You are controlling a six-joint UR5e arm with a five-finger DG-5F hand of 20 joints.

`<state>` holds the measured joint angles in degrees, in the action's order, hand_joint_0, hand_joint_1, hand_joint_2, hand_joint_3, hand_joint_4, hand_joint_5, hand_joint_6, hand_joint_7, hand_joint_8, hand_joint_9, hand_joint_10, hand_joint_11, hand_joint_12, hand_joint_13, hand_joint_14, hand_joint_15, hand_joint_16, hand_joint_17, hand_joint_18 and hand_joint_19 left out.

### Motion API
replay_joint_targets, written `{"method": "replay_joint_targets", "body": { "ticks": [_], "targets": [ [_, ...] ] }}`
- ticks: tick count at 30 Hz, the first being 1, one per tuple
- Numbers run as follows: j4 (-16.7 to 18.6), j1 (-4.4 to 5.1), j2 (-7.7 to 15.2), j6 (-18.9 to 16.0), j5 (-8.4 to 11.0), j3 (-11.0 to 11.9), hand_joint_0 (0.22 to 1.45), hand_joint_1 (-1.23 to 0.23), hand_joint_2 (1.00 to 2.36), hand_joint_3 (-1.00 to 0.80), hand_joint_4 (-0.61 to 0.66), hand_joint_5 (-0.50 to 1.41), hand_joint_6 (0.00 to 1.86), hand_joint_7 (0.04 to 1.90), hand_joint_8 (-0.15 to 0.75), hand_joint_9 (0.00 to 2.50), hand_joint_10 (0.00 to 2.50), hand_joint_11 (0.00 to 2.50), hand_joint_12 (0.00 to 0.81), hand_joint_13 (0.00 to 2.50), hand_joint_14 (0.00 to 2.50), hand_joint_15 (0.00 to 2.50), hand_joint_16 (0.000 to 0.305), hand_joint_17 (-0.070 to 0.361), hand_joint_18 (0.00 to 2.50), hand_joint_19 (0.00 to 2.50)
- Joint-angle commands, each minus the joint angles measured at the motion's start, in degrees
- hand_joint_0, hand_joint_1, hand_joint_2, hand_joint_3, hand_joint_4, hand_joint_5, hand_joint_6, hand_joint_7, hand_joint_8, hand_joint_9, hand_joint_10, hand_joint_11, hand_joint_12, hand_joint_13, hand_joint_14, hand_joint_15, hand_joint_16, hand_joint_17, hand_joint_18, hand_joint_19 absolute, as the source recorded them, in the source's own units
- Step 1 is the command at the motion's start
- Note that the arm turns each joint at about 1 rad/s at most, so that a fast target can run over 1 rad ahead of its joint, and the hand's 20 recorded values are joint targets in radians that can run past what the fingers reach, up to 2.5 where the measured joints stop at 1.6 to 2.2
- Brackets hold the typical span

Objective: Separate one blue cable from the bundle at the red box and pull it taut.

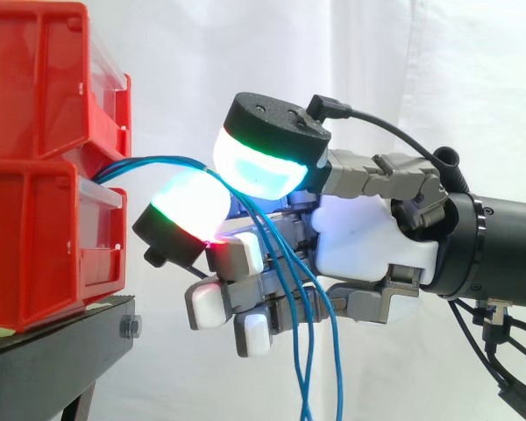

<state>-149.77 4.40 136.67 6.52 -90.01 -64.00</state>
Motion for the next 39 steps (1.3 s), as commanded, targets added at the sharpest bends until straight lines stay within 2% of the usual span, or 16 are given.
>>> {"method": "replay_joint_targets", "body": {
  "ticks": [1, 11, 13, 15, 19, 20, 26, 28, 30, 33, 36, 39],
  "targets": [
    [0.0, -0.09, 0.0, -0.4, 0.01, 0.0, 0.69, -0.84, 1.02, -0.17, 0.26, -0.23, 0.89, 1.19, 0.373, 0.93, 0.02, 1.01, 0.396, 0.91, 0.02, 0.55, 0.052, 0.117, 0.95, 0.67],
    [-0.1, -0.18, 0.0, -0.9, 0.01, 0.0, 0.79, -0.89, 1.0, -0.5, 0.26, -0.2, 0.92, 1.2, 0.393, 1.04, 0.02, 1.08, 0.399, 1.0, 0.02, 0.57, 0.05, 0.112, 1.03, 0.63],
    [-0.2, -0.18, 0.0, -0.9, 0.01, 0.0, 0.79, -0.9, 1.0, -0.5, 0.27, -0.19, 0.92, 1.2, 0.397, 1.07, 0.02, 1.09, 0.397, 1.01, 0.02, 0.58, 0.049, 0.11, 1.04, 0.63],
    [-0.2, -0.18, 0.0, -0.9, 0.01, 0.0, 0.77, -0.9, 1.0, -0.5, 0.27, -0.19, 0.92, 1.22, 0.399, 1.08, 0.02, 1.09, 0.397, 1.02, 0.02, 0.58, 0.049, 0.11, 1.05, 0.62],
    [-0.1, -0.27, 0.0, -0.9, 0.01, 0.0, 0.63, -0.89, 1.0, -0.5, 0.27, -0.19, 0.92, 1.21, 0.404, 1.1, 0.02, 1.11, 0.4, 1.03, 0.02, 0.6, 0.049, 0.11, 1.06, 0.67],
    [-0.1, -0.18, 0.0, -0.8, -0.08, 0.0, 0.63, -0.89, 1.0, -0.5, 0.27, -0.19, 0.92, 1.2, 0.405, 1.1, 0.02, 1.11, 0.4, 1.03, 0.02, 0.6, 0.049, 0.111, 1.07, 0.67],
    [-0.1, -0.27, 0.0, -0.8, -0.08, 0.0, 0.56, -0.7, 1.0, -0.5, 0.27, -0.18, 0.89, 1.17, 0.414, 1.13, 0.02, 1.11, 0.413, 1.05, 0.02, 0.6, 0.051, 0.116, 1.1, 0.69],
    [-0.1, -0.27, 0.0, -0.8, -0.08, 0.0, 0.6, -0.62, 1.0, -0.5, 0.26, -0.18, 0.88, 1.16, 0.403, 1.14, 0.02, 1.09, 0.41, 1.05, 0.02, 0.59, 0.051, 0.115, 1.09, 0.71],
    [-0.2, -0.27, 0.0, -0.8, -0.08, 0.0, 0.62, -0.62, 1.0, -0.5, 0.24, -0.17, 0.87, 1.21, 0.4, 1.14, 0.02, 1.09, 0.409, 1.05, 0.02, 0.61, 0.051, 0.114, 1.09, 0.72],
    [-0.1, -0.27, 0.0, -0.8, -0.08, 0.0, 0.64, -0.68, 1.01, -0.42, 0.18, -0.17, 0.88, 1.25, 0.403, 1.14, 0.02, 1.1, 0.41, 1.05, 0.02, 0.6, 0.052, 0.116, 1.09, 0.72],
    [-0.1, -0.27, 0.0, -0.8, -0.08, 0.0, 0.68, -0.82, 1.02, -0.31, 0.12, -0.18, 0.89, 1.33, 0.404, 1.11, 0.02, 1.1, 0.413, 1.05, 0.02, 0.61, 0.052, 0.116, 1.1, 0.72],
    [-0.1, -0.27, 0.0, -0.8, -0.08, 0.0, 0.75, -0.92, 1.02, -0.28, 0.12, -0.2, 0.91, 1.39, 0.393, 1.08, 0.02, 1.11, 0.406, 1.03, 0.02, 0.61, 0.051, 0.114, 1.09, 0.68]
  ]
}}
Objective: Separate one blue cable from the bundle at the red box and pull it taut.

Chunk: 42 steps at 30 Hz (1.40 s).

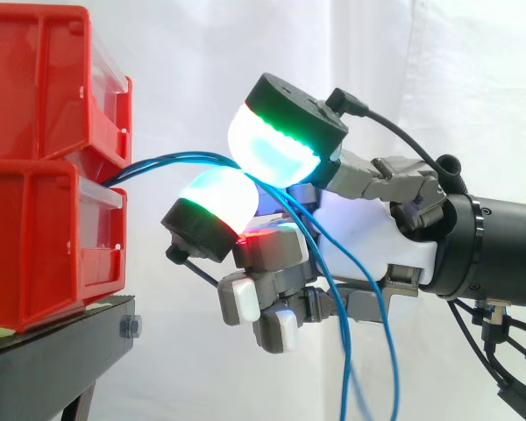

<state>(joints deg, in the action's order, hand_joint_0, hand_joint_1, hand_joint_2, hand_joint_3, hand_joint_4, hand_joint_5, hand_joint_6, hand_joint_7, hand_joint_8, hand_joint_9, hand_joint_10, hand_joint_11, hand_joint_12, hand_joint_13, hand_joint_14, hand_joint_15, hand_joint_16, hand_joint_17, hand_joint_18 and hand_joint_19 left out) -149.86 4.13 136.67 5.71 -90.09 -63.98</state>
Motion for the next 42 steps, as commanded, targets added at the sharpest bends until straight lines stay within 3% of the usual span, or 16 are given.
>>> {"method": "replay_joint_targets", "body": {
  "ticks": [1, 9, 12, 25, 32, 42],
  "targets": [
    [0.0, 0.0, 0.0, 0.0, 0.0, 0.0, 0.76, -0.94, 1.02, -0.28, 0.12, -0.2, 0.91, 1.36, 0.392, 1.08, 0.02, 1.11, 0.402, 1.03, 0.02, 0.61, 0.05, 0.113, 1.09, 0.68],
    [-0.1, -0.09, 0.0, 0.0, 0.0, 0.0, 0.84, -0.94, 1.0, -0.5, 0.15, -0.18, 0.91, 1.32, 0.399, 1.14, 0.02, 1.14, 0.4, 1.06, 0.02, 0.63, 0.049, 0.11, 1.07, 0.69],
    [-0.1, -0.09, 0.0, 0.0, 0.0, 0.0, 0.85, -0.94, 1.0, -0.5, 0.14, -0.18, 0.91, 1.33, 0.397, 1.15, 0.02, 1.14, 0.394, 1.07, 0.02, 0.64, 0.048, 0.108, 1.09, 0.68],
    [0.0, -0.44, 0.0, -0.4, -0.97, 0.0, 0.65, -1.05, 1.0, -0.5, 0.2, -0.17, 0.92, 1.36, 0.402, 1.17, 0.02, 1.18, 0.4, 1.09, 0.02, 0.66, 0.048, 0.109, 1.13, 0.67],
    [0.3, -0.53, 0.0, -0.4, -1.06, 0.0, 0.62, -0.78, 1.0, -0.5, 0.23, -0.18, 0.9, 1.29, 0.413, 1.21, 0.02, 1.19, 0.415, 1.14, 0.02, 0.65, 0.052, 0.116, 1.19, 0.69],
    [0.4, -0.79, 0.0, -0.4, -1.06, 0.0, 0.61, -0.64, 1.0, -0.5, 0.23, -0.17, 0.87, 1.27, 0.41, 1.23, 0.02, 1.18, 0.421, 1.16, 0.02, 0.67, 0.053, 0.119, 1.21, 0.73]
  ]
}}
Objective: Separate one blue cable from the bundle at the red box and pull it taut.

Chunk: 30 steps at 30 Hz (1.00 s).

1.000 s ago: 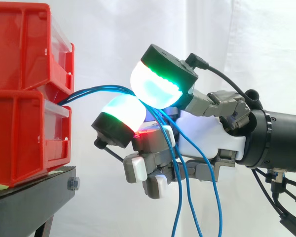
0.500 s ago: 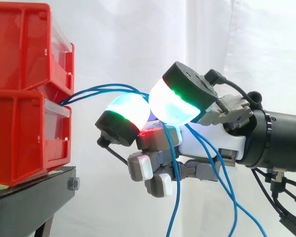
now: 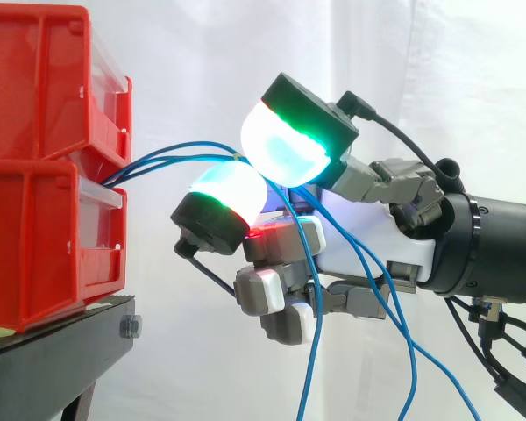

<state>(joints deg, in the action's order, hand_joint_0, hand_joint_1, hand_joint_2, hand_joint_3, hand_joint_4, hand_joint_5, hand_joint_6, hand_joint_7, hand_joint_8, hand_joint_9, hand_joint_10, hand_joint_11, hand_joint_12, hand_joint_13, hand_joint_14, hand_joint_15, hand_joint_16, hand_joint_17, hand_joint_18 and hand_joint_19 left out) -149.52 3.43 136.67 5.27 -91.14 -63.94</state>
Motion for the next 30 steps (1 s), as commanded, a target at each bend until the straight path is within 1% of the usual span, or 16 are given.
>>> {"method": "replay_joint_targets", "body": {
  "ticks": [1, 3, 5, 8, 10, 13, 14, 18, 20, 22, 23, 25, 27, 28, 29, 30],
  "targets": [
    [0.0, -0.09, 0.0, 0.0, 0.0, 0.0, 0.59, -0.68, 1.0, -0.5, 0.24, -0.18, 0.86, 1.29, 0.406, 1.23, 0.02, 1.18, 0.424, 1.16, 0.02, 0.67, 0.054, 0.12, 1.21, 0.72],
    [0.0, -0.09, 0.0, 0.0, -0.09, 0.0, 0.56, -0.73, 1.0, -0.5, 0.24, -0.18, 0.86, 1.29, 0.412, 1.22, 0.02, 1.18, 0.428, 1.16, 0.02, 0.67, 0.055, 0.123, 1.22, 0.73],
    [0.0, -0.09, 0.0, 0.0, -0.27, 0.0, 0.53, -0.75, 1.0, -0.5, 0.24, -0.18, 0.86, 1.29, 0.419, 1.22, 0.02, 1.19, 0.434, 1.16, 0.02, 0.67, 0.057, 0.127, 1.23, 0.73],
    [0.0, -0.27, 0.0, 0.0, -0.44, 0.0, 0.51, -0.71, 1.0, -0.5, 0.25, -0.18, 0.86, 1.28, 0.423, 1.22, 0.02, 1.18, 0.438, 1.15, 0.02, 0.67, 0.058, 0.131, 1.24, 0.73],
    [0.0, -0.27, 0.0, 0.1, -0.62, 0.0, 0.54, -0.62, 1.0, -0.5, 0.24, -0.18, 0.86, 1.26, 0.421, 1.22, 0.02, 1.17, 0.431, 1.15, 0.02, 0.67, 0.057, 0.127, 1.23, 0.74],
    [0.0, -0.27, 0.0, 0.1, -0.62, 0.0, 0.61, -0.57, 1.0, -0.5, 0.22, -0.17, 0.85, 1.28, 0.405, 1.23, 0.02, 1.18, 0.419, 1.15, 0.02, 0.68, 0.054, 0.121, 1.2, 0.76],
    [0.0, -0.27, 0.0, 0.1, -0.62, 0.0, 0.62, -0.57, 1.0, -0.5, 0.21, -0.17, 0.85, 1.29, 0.404, 1.23, 0.01, 1.17, 0.42, 1.15, 0.02, 0.68, 0.054, 0.121, 1.2, 0.76],
    [0.0, -0.27, 0.0, 0.2, -0.62, 0.1, 0.64, -0.7, 1.01, -0.34, 0.17, -0.18, 0.86, 1.31, 0.412, 1.22, 0.02, 1.18, 0.425, 1.14, 0.02, 0.68, 0.054, 0.122, 1.2, 0.77],
    [0.0, -0.27, 0.0, 0.2, -0.62, 0.1, 0.64, -0.79, 1.02, -0.23, 0.13, -0.18, 0.86, 1.36, 0.412, 1.2, 0.02, 1.18, 0.425, 1.14, 0.02, 0.68, 0.055, 0.123, 1.2, 0.76],
    [0.1, -0.18, 0.0, 0.2, -0.62, 0.1, 0.64, -0.85, 1.03, -0.12, 0.11, -0.18, 0.86, 1.51, 0.405, 1.18, 0.02, 1.2, 0.425, 1.13, 0.02, 0.68, 0.055, 0.123, 1.2, 0.76],
    [0.0, -0.18, 0.0, 0.2, -0.62, 0.1, 0.65, -0.87, 1.03, -0.07, 0.1, -0.19, 0.87, 1.55, 0.403, 1.18, 0.02, 1.19, 0.427, 1.13, 0.02, 0.68, 0.055, 0.123, 1.19, 0.76],
    [0.0, -0.27, 0.0, 0.2, -0.88, 0.1, 0.67, -0.89, 1.03, -0.03, 0.1, -0.2, 0.9, 1.51, 0.404, 1.17, 0.02, 1.18, 0.426, 1.12, 0.02, 0.68, 0.054, 0.122, 1.19, 0.76],
    [0.0, -0.27, 0.0, 0.2, -1.15, 0.1, 0.7, -0.91, 1.03, -0.06, 0.1, -0.2, 0.9, 1.44, 0.401, 1.16, 0.02, 1.18, 0.423, 1.12, 0.02, 0.68, 0.055, 0.123, 1.19, 0.74],
    [0.1, -0.27, 0.0, 0.2, -1.23, 0.1, 0.74, -0.95, 1.03, -0.16, 0.11, -0.2, 0.91, 1.37, 0.403, 1.16, 0.02, 1.18, 0.42, 1.11, 0.02, 0.67, 0.054, 0.122, 1.19, 0.73],
    [0.0, -0.27, 0.0, 0.2, -1.41, 0.1, 0.75, -0.97, 1.02, -0.22, 0.13, -0.19, 0.9, 1.39, 0.399, 1.16, 0.02, 1.18, 0.42, 1.11, 0.02, 0.67, 0.054, 0.121, 1.18, 0.73],
    [0.0, -0.27, 0.0, 0.2, -1.41, 0.1, 0.78, -0.97, 1.01, -0.35, 0.15, -0.19, 0.9, 1.4, 0.401, 1.17, 0.02, 1.19, 0.419, 1.11, 0.02, 0.68, 0.053, 0.119, 1.18, 0.72]
  ]
}}
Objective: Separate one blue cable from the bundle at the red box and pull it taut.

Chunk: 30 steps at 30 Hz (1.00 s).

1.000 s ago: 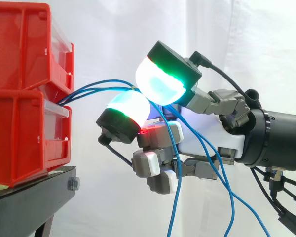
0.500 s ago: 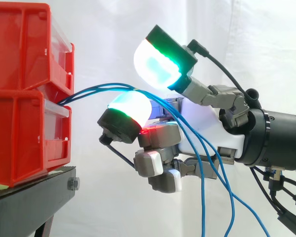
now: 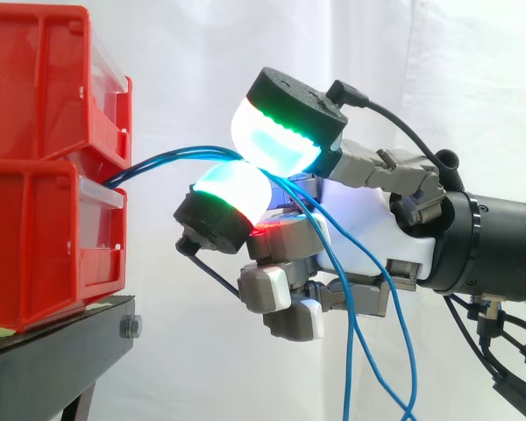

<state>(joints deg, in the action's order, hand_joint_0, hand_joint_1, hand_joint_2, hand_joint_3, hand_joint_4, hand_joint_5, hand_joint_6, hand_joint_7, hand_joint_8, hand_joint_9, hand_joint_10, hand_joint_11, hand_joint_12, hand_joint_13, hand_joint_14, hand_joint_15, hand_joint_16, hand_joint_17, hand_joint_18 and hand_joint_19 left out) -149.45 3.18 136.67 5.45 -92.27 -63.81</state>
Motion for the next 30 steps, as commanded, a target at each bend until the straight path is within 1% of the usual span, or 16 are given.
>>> {"method": "replay_joint_targets", "body": {
  "ticks": [1, 5, 9, 10, 11, 12, 13, 15, 16, 17, 19, 21, 24, 28, 30],
  "targets": [
    [0.0, -0.01, 0.0, 0.0, -0.28, -0.1, 0.8, -0.98, 1.0, -0.49, 0.16, -0.18, 0.9, 1.39, 0.401, 1.18, 0.02, 1.2, 0.413, 1.11, 0.02, 0.68, 0.053, 0.118, 1.18, 0.72],
    [-0.1, -0.1, 0.0, 0.0, -0.46, 0.0, 0.78, -1.0, 1.0, -0.5, 0.16, -0.16, 0.9, 1.43, 0.409, 1.2, 0.02, 1.21, 0.413, 1.12, 0.02, 0.67, 0.052, 0.117, 1.19, 0.7],
    [-0.3, -0.1, 0.0, 0.0, -0.81, 0.0, 0.69, -1.01, 1.0, -0.5, 0.19, -0.14, 0.9, 1.45, 0.416, 1.22, 0.02, 1.21, 0.409, 1.13, 0.02, 0.68, 0.052, 0.117, 1.2, 0.71],
    [-0.3, -0.1, 0.0, 0.0, -0.81, 0.0, 0.64, -1.0, 1.0, -0.5, 0.19, -0.14, 0.9, 1.43, 0.412, 1.23, 0.02, 1.21, 0.414, 1.14, 0.02, 0.68, 0.052, 0.116, 1.2, 0.72],
    [-0.3, -0.1, 0.0, 0.0, -0.81, 0.0, 0.63, -0.99, 1.0, -0.5, 0.19, -0.14, 0.9, 1.42, 0.416, 1.23, 0.02, 1.21, 0.415, 1.14, 0.02, 0.68, 0.052, 0.117, 1.2, 0.72],
    [-0.1, -0.1, 0.0, 0.0, -0.81, 0.0, 0.56, -0.97, 1.0, -0.5, 0.2, -0.14, 0.9, 1.41, 0.423, 1.24, 0.02, 1.21, 0.424, 1.14, 0.02, 0.69, 0.054, 0.122, 1.21, 0.73],
    [-0.1, -0.1, 0.0, 0.0, -0.81, 0.0, 0.55, -0.95, 1.0, -0.5, 0.21, -0.14, 0.89, 1.4, 0.423, 1.24, 0.02, 1.2, 0.423, 1.14, 0.02, 0.68, 0.055, 0.124, 1.22, 0.73],
    [0.0, -0.1, 0.0, 0.0, -0.81, 0.0, 0.5, -0.87, 1.0, -0.5, 0.22, -0.14, 0.89, 1.36, 0.435, 1.25, 0.02, 1.19, 0.439, 1.15, 0.02, 0.67, 0.058, 0.131, 1.24, 0.72],
    [0.0, -0.1, 0.0, 0.0, -0.81, 0.1, 0.51, -0.83, 1.0, -0.5, 0.23, -0.14, 0.88, 1.34, 0.433, 1.24, 0.02, 1.19, 0.438, 1.15, 0.02, 0.68, 0.058, 0.131, 1.24, 0.73],
    [0.0, -0.1, 0.0, 0.0, -0.81, 0.2, 0.51, -0.74, 1.0, -0.5, 0.22, -0.14, 0.88, 1.31, 0.431, 1.24, 0.02, 1.18, 0.439, 1.15, 0.02, 0.68, 0.058, 0.131, 1.24, 0.73],
    [0.0, -0.1, 0.0, 0.0, -0.81, 0.3, 0.54, -0.64, 1.0, -0.5, 0.22, -0.14, 0.87, 1.3, 0.423, 1.25, 0.02, 1.18, 0.431, 1.15, 0.02, 0.68, 0.057, 0.128, 1.23, 0.74],
    [0.0, -0.1, 0.0, 0.0, -0.81, 0.3, 0.59, -0.58, 1.0, -0.5, 0.2, -0.15, 0.86, 1.32, 0.409, 1.25, 0.02, 1.17, 0.42, 1.14, 0.02, 0.69, 0.055, 0.123, 1.22, 0.77],
    [0.0, -0.1, 0.0, 0.0, -0.81, 0.3, 0.62, -0.63, 1.0, -0.47, 0.18, -0.15, 0.86, 1.35, 0.406, 1.24, 0.02, 1.16, 0.422, 1.14, 0.02, 0.69, 0.055, 0.124, 1.21, 0.77],
    [0.0, -0.1, 0.0, 0.0, -0.81, 0.3, 0.61, -0.78, 1.02, -0.2, 0.17, -0.15, 0.86, 1.43, 0.416, 1.22, 0.02, 1.17, 0.429, 1.14, 0.02, 0.69, 0.056, 0.125, 1.2, 0.78],
    [0.0, -0.1, 0.0, 0.0, -0.81, 0.3, 0.63, -0.83, 1.03, -0.16, 0.14, -0.16, 0.87, 1.48, 0.416, 1.21, 0.02, 1.19, 0.432, 1.13, 0.02, 0.69, 0.056, 0.125, 1.2, 0.77]
  ]
}}
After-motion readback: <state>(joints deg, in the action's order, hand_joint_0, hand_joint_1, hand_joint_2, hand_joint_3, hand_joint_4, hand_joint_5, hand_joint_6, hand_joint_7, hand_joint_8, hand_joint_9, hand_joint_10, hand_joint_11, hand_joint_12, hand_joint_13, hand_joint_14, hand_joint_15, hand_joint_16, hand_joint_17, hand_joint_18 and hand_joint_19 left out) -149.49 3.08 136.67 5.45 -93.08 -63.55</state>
